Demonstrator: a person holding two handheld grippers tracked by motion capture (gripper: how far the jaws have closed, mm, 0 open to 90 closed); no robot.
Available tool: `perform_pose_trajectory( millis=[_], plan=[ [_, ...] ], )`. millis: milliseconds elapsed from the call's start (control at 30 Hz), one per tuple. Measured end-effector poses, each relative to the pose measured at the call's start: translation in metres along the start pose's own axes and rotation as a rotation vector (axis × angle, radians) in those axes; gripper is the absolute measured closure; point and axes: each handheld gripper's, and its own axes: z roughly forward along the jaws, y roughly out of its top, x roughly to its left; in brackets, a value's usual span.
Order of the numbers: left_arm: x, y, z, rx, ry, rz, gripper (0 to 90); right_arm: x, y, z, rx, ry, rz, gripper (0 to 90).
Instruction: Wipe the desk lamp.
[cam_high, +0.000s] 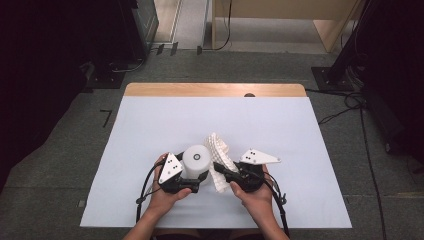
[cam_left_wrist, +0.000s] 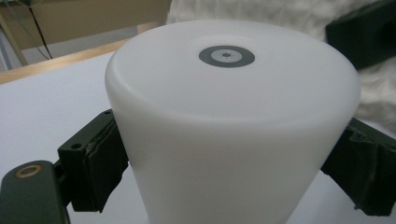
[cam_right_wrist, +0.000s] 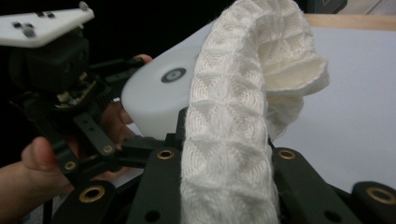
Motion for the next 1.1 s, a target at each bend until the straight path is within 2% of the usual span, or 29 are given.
perform_pose_trajectory(
  millis=[133,200,300,400,567,633,667,767,800,833,867,900,933,1000,1100],
  plan=[
    [0.001,-0.001,0.002,0.005,0.007,0.001,8.8,0.001,0.003,-0.003,-0.016,-0.001,-0.009,74.3],
    [0.002,-0.004,0.004,0.016,0.027,0.020,8.8,-0.003,0.003,-0.005,-0.026,-0.019,-0.001,74.3],
    [0.005,-0.005,0.003,0.012,0.032,0.023,8.8,-0.010,0.001,-0.005,-0.026,-0.043,0.007,74.2],
    [0.008,-0.007,0.002,0.006,0.018,0.026,8.8,-0.015,-0.004,-0.003,-0.011,-0.064,0.020,74.2],
    [0.010,-0.008,-0.001,0.006,0.005,0.007,8.6,-0.023,-0.015,0.005,0.032,-0.097,0.026,74.2],
    [0.009,-0.009,-0.002,0.000,0.031,-0.012,7.9,-0.027,-0.020,0.007,0.045,-0.107,0.032,74.2],
    [0.009,-0.009,-0.002,0.000,0.031,-0.012,7.8,-0.027,-0.020,0.007,0.045,-0.107,0.032,74.2],
    [-0.005,-0.009,-0.004,-0.006,0.123,-0.015,7.1,-0.035,-0.027,0.010,0.069,-0.127,0.056,74.1],
    [-0.005,-0.009,-0.004,-0.006,0.123,-0.015,7.1,-0.036,-0.029,0.011,0.071,-0.130,0.060,74.1],
    [-0.012,-0.008,-0.001,-0.005,0.177,-0.033,7.1,-0.037,-0.030,0.012,0.073,-0.132,0.071,74.1],
    [-0.015,-0.007,0.001,-0.003,0.197,-0.047,7.1,-0.037,-0.030,0.013,0.074,-0.131,0.074,74.1],
    [-0.015,-0.007,0.001,-0.003,0.197,-0.047,7.1,-0.037,-0.030,0.013,0.074,-0.131,0.074,74.1],
    [-0.017,-0.007,0.004,0.003,0.225,-0.053,7.1,-0.037,-0.031,0.014,0.078,-0.131,0.077,74.1],
    [-0.018,-0.007,0.009,0.016,0.241,-0.068,7.1,-0.035,-0.034,0.018,0.094,-0.131,0.062,74.0],
    [-0.017,-0.008,0.009,0.014,0.228,-0.068,7.8,-0.033,-0.037,0.021,0.107,-0.128,0.051,74.0]
  ],
)
